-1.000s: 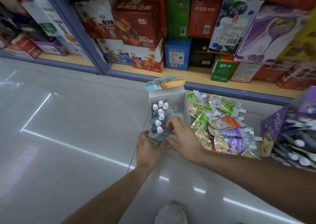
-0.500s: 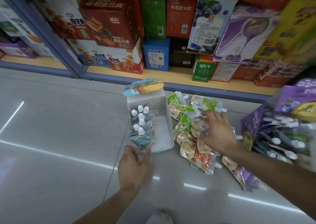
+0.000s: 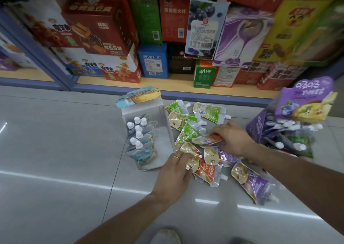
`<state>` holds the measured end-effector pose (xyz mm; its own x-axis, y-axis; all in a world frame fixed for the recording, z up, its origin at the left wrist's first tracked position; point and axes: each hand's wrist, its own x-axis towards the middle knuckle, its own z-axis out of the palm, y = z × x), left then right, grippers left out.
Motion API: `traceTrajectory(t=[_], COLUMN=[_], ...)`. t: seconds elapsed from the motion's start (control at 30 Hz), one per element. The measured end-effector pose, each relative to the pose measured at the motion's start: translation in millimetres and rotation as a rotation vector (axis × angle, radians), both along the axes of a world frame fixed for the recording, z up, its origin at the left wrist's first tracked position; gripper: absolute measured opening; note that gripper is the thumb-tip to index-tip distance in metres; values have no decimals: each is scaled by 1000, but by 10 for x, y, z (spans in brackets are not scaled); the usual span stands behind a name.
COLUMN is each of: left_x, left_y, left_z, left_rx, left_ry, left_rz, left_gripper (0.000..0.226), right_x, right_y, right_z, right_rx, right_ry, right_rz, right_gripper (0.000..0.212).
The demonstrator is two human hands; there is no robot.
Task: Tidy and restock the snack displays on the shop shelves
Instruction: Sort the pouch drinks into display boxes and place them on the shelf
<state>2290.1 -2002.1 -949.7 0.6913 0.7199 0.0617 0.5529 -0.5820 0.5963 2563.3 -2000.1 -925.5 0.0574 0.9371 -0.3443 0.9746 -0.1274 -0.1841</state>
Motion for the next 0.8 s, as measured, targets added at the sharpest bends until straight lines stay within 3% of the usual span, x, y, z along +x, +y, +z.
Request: traceTrajectory(t=[0.13, 0.23, 0.3, 0.37, 0.4, 0.5, 0.67, 0.8], left_x=[226, 294, 314, 347, 360, 359, 279, 59], left_y=[79, 93, 97, 68, 45, -57, -123, -98], left_z=[-73, -75, -80, -78, -86, -85, 9, 73], left_rx=[250, 268, 240, 217, 191, 106, -58, -422], left_ry=[246, 350, 368, 432, 456, 473, 613, 442], left_rz=[-208, -265, -283, -294, -308, -314, -205, -22], left_gripper=[74, 61, 65, 83, 86, 79, 76, 59], right_x=[8, -29, -34, -15, -8, -22, -168, -254], right_y=[-193, -368, -480, -602, -664, -864, -1002, -950], right_z=[144, 397, 530, 549, 547, 429, 406, 454], right_rx=[162, 246, 181, 48, -34, -242, -436, -496], right_ry=[92, 286, 449, 605, 640, 645, 603, 684], right_rz=[-232, -371, -500, -672, -726, -754, -667, -601], right_gripper=[18, 10, 17, 15, 15, 44, 37, 36])
